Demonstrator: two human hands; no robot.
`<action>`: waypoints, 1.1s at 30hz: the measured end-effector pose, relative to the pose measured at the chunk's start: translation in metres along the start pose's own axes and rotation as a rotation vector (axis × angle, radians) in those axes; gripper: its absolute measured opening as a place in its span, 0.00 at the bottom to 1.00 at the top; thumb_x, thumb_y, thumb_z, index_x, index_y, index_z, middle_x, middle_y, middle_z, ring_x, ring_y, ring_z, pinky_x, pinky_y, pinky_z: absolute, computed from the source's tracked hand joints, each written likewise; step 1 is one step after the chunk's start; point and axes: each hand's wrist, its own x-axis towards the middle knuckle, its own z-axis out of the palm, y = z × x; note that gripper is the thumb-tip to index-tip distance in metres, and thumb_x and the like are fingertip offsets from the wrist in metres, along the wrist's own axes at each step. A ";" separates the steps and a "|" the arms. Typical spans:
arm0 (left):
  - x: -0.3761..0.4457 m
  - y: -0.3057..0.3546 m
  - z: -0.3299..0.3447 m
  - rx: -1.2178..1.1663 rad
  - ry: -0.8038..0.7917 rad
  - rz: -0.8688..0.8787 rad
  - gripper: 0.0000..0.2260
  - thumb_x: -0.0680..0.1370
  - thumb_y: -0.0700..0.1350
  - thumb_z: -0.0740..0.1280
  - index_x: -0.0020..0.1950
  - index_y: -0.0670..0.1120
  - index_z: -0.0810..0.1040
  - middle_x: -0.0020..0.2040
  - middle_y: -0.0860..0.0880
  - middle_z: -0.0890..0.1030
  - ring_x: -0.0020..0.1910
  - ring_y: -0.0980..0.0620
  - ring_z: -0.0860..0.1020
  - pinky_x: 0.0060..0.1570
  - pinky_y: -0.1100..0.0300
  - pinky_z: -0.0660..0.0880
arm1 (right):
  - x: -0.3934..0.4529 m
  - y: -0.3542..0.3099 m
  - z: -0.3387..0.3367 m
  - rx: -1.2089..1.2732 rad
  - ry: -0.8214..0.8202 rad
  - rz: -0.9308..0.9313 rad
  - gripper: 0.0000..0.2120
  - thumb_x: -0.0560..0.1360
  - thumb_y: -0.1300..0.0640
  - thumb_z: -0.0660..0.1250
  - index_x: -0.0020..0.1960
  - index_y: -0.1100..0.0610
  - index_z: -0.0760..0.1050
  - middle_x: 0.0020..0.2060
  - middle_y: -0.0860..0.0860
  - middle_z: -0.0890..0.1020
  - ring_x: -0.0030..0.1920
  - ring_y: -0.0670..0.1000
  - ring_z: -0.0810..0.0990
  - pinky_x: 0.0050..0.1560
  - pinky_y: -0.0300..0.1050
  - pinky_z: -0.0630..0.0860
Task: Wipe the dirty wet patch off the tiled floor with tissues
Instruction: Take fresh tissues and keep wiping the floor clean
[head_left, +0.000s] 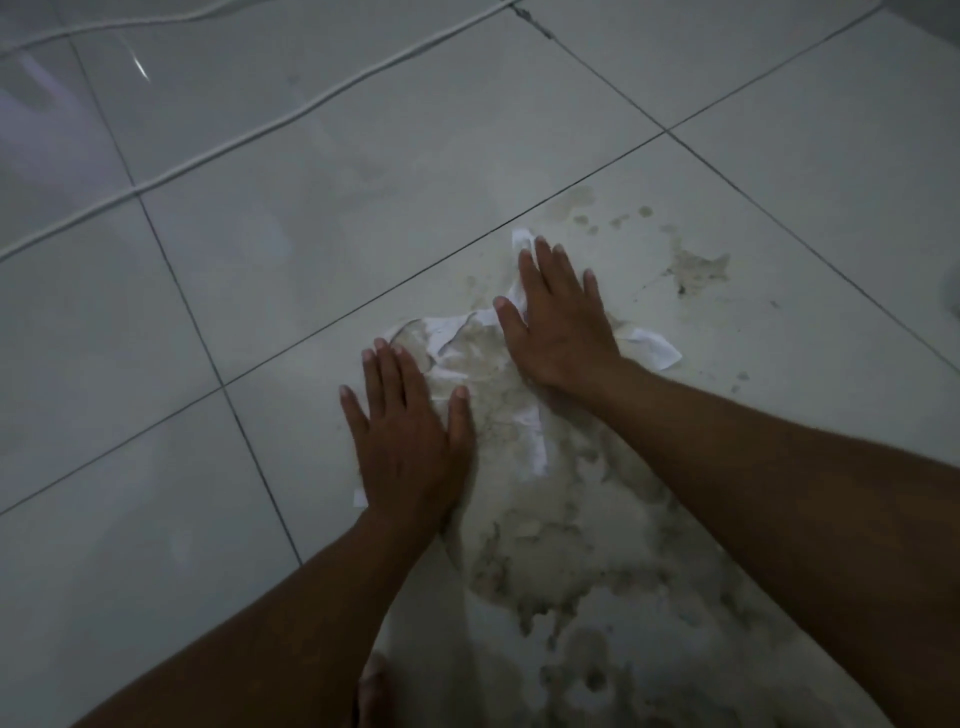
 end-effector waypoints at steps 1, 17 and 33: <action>0.000 0.001 0.001 -0.002 0.003 0.001 0.35 0.81 0.62 0.45 0.80 0.40 0.47 0.81 0.41 0.47 0.80 0.46 0.43 0.77 0.43 0.40 | 0.006 -0.002 0.000 -0.020 -0.029 0.003 0.33 0.82 0.40 0.45 0.80 0.56 0.43 0.79 0.51 0.42 0.78 0.51 0.40 0.77 0.57 0.40; 0.039 0.025 0.000 -0.105 -0.122 0.256 0.30 0.81 0.53 0.42 0.80 0.38 0.47 0.80 0.40 0.46 0.79 0.44 0.42 0.77 0.48 0.40 | -0.067 -0.004 0.014 0.174 0.010 -0.213 0.27 0.81 0.47 0.47 0.76 0.57 0.63 0.76 0.52 0.64 0.76 0.48 0.58 0.77 0.51 0.50; 0.058 0.026 -0.022 -0.117 -0.309 0.645 0.26 0.79 0.45 0.51 0.79 0.44 0.59 0.80 0.46 0.56 0.79 0.44 0.51 0.77 0.46 0.48 | -0.092 -0.016 0.026 0.189 0.116 -0.054 0.26 0.78 0.57 0.51 0.75 0.64 0.63 0.74 0.61 0.64 0.76 0.57 0.58 0.77 0.53 0.55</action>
